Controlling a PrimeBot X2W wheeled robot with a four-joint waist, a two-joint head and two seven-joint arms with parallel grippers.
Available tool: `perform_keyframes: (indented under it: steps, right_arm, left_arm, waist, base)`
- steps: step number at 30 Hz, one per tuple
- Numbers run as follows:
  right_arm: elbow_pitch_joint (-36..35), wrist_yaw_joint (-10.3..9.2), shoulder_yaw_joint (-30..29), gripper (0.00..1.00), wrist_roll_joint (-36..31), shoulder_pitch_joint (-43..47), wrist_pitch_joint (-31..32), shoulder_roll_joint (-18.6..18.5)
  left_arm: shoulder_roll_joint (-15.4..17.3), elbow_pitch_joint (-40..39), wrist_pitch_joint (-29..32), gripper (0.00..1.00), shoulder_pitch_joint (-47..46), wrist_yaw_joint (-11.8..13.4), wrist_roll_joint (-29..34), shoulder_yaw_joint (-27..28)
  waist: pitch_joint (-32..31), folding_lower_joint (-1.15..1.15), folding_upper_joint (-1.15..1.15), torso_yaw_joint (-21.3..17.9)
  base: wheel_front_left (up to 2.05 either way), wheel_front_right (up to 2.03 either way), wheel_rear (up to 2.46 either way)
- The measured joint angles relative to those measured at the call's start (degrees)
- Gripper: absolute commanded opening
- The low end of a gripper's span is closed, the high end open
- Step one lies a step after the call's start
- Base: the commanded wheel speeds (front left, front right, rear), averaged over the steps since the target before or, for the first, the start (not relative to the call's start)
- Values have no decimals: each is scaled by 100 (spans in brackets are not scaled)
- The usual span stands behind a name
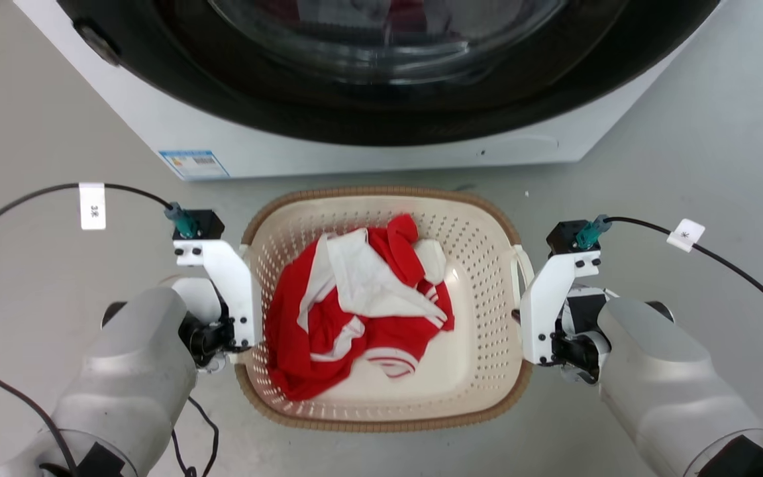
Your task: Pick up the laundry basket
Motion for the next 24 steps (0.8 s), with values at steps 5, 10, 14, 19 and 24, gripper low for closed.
perform_keyframes:
  steps: [5,10,14,19,24]
  right_arm:
    - [8,0,81,0,158,107,349,-25]
    - [23,0,132,0,278,130,614,-81]
    - [63,0,170,0,360,157,823,-89]
    - [134,-1,193,0,460,226,1093,-99]
    - [188,-1,196,0,536,256,1322,-96]
  left_arm:
    - [-33,57,292,0,164,0,-201,-85]
    - [-101,104,526,0,267,0,-382,-140]
    - [-133,131,619,0,360,0,-479,-177]
    - [-187,163,759,0,499,1,-598,-237]
    - [-210,178,862,0,582,2,-689,-292]
  waist:
    - [-459,0,0,29]
    - [-864,0,0,73]
    - [-1156,-1,0,112]
    - [-1512,-1,0,149]
    - [-1767,0,0,167]
  base:
    - [0,0,0]
    - [0,0,0]
    - [0,0,0]
    - [0,0,0]
    - [0,0,0]
